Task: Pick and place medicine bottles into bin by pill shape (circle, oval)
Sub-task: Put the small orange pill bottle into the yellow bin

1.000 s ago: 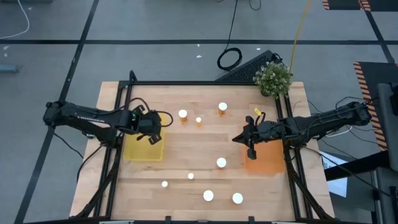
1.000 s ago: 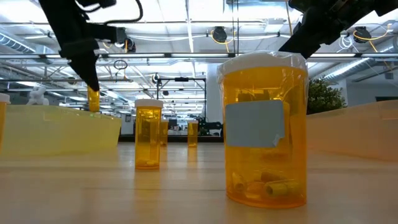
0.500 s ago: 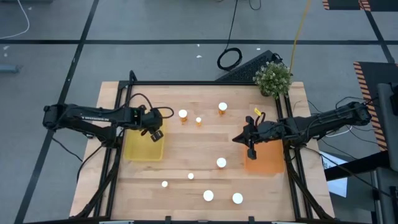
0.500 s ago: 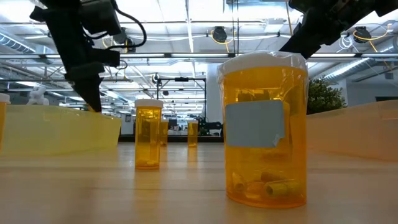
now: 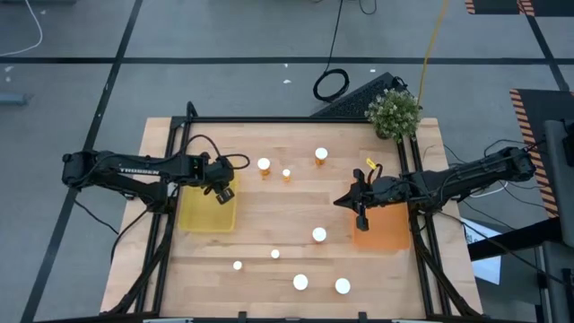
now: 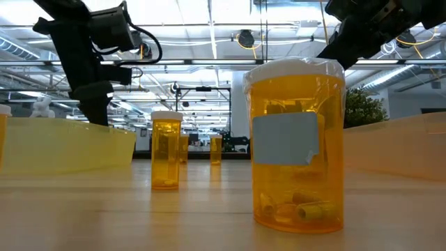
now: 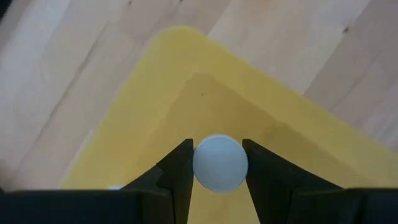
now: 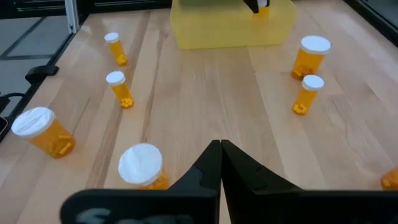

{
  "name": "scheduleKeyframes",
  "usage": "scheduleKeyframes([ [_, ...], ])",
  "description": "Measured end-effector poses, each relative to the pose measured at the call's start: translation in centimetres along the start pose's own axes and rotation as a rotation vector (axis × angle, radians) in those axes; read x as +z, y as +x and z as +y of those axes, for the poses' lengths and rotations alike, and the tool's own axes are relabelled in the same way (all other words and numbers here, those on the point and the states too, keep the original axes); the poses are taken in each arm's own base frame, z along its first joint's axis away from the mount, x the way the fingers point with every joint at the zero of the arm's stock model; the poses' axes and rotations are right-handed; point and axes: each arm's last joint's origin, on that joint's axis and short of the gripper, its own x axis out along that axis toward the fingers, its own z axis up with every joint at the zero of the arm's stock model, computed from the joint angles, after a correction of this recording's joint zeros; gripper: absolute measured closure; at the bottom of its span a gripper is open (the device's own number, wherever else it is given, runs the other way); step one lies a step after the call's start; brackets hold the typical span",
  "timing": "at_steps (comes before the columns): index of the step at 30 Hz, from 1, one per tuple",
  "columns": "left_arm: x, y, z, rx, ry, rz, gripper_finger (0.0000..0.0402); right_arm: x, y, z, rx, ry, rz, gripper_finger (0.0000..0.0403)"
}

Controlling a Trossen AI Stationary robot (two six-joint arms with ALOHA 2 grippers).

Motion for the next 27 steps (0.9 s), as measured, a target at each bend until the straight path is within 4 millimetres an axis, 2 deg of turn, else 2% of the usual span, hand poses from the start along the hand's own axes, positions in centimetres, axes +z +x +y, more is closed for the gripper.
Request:
scheduleKeyframes([
  [13, 0.2, 0.0, -0.1, -0.012, 0.012, -0.019, 0.0268, 0.0, 0.0, 0.0, 0.001, 0.0, -0.003, 0.0403],
  [27, 0.2, 1.1, -0.4, 0.023, 0.038, 0.034, 0.0267, 0.0, 0.0, 0.0, 0.004, 0.005, -0.003, 0.0403],
])
